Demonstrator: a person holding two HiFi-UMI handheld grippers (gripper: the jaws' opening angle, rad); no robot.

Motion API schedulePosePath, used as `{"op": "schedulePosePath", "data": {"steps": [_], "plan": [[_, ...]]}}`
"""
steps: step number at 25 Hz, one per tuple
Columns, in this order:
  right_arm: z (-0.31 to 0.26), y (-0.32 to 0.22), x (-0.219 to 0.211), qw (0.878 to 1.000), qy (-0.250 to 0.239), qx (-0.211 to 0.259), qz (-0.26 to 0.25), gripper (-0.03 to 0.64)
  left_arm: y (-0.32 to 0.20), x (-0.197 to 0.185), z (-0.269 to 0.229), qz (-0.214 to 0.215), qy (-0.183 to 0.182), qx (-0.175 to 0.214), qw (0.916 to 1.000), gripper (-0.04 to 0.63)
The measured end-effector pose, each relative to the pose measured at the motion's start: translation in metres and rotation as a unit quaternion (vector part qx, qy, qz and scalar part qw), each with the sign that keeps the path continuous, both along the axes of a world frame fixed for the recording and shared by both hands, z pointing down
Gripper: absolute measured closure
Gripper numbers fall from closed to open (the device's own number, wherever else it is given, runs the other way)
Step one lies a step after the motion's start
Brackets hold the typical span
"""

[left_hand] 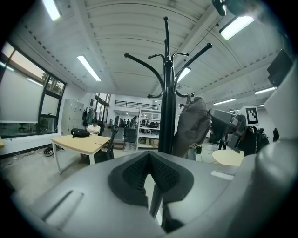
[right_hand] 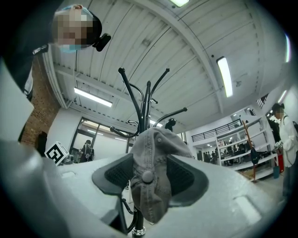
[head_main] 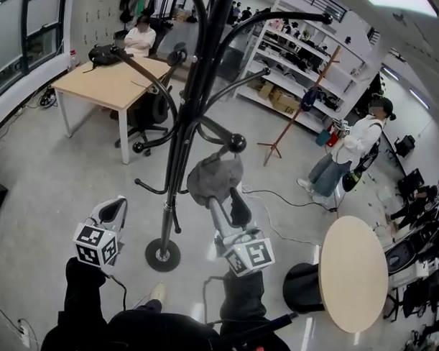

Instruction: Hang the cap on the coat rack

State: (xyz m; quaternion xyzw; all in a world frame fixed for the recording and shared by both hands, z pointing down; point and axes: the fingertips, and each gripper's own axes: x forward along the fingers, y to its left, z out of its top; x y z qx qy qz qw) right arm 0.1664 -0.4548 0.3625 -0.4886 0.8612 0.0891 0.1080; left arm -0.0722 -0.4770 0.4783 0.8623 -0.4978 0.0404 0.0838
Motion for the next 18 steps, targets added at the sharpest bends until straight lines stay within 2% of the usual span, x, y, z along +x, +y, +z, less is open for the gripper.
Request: {"op": "schedulePosePath", "data": {"steps": [10,18], "plan": [[0.0,0.031,0.011,1.0,0.001,-0.001,0.008,0.377,0.033,0.004,-0.002,-0.003,0.001,0.003,1.0,0.594],[0.004,0.069,0.031,1.0,0.005,0.0,0.014,0.377,0.069,0.024,-0.006,0.0,0.004,0.016,0.9999,0.594]]}}
